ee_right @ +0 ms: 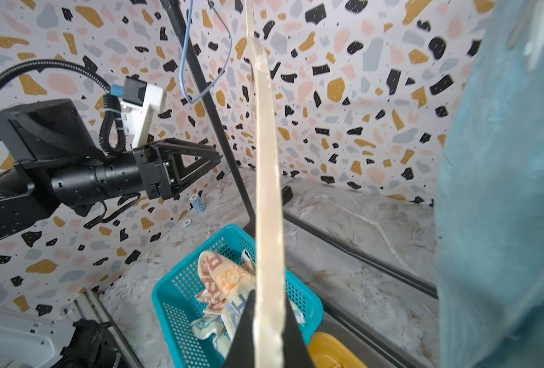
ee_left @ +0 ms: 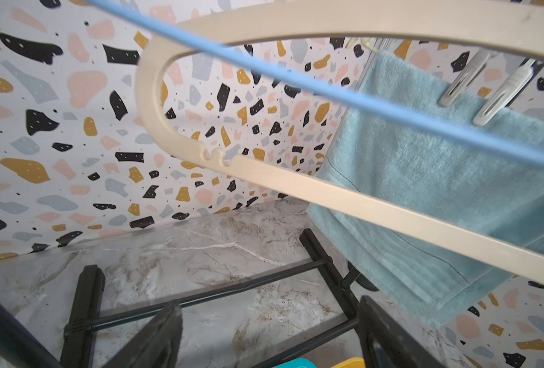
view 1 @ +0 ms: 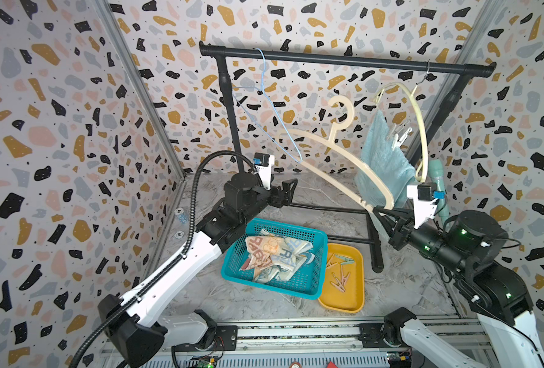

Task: Remove the clothespins securing towels to the hanger
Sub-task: Place the hanger on the clothesline.

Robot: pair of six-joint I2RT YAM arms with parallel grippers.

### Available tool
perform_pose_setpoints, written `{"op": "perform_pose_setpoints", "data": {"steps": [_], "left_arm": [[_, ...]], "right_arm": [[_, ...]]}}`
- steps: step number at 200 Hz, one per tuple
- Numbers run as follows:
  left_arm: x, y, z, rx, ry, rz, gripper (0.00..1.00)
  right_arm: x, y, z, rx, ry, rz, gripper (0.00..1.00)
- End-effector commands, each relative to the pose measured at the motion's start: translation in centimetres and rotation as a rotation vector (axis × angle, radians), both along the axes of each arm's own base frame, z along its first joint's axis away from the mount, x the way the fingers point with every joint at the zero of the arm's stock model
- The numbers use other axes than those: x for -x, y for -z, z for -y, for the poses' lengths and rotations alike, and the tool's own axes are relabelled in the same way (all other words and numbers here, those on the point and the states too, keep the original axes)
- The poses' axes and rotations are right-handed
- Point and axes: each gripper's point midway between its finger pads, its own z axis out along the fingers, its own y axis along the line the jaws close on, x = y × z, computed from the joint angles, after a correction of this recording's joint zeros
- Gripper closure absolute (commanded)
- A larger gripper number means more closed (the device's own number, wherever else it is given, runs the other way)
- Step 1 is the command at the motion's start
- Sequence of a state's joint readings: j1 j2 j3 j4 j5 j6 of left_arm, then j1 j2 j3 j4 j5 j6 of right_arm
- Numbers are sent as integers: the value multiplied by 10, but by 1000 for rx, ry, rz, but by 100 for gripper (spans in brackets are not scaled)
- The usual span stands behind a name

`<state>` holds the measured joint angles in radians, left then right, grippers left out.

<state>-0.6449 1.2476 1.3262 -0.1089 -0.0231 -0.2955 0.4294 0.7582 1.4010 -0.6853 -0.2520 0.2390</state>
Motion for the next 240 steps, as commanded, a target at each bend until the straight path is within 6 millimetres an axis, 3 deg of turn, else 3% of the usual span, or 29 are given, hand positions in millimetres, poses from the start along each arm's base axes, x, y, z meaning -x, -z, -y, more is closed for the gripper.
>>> {"op": "perform_pose_setpoints", "data": {"steps": [1,40,91,166,240], "left_arm": [[7,-25,-13,10,-28,62,14],[12,-29,-14,26,-11,66,14],[17,-33,-16,45,-6,73,14],[21,-32,-20,33,-11,82,14],[22,-26,-20,25,-10,89,14]], "right_arm": [[4,-19,19,50,84,55,100],[9,-55,29,10,131,144,100],[-1,-82,38,-48,206,209,100],[-38,-92,24,-112,224,183,100],[-60,-93,13,-127,220,172,100]]}}
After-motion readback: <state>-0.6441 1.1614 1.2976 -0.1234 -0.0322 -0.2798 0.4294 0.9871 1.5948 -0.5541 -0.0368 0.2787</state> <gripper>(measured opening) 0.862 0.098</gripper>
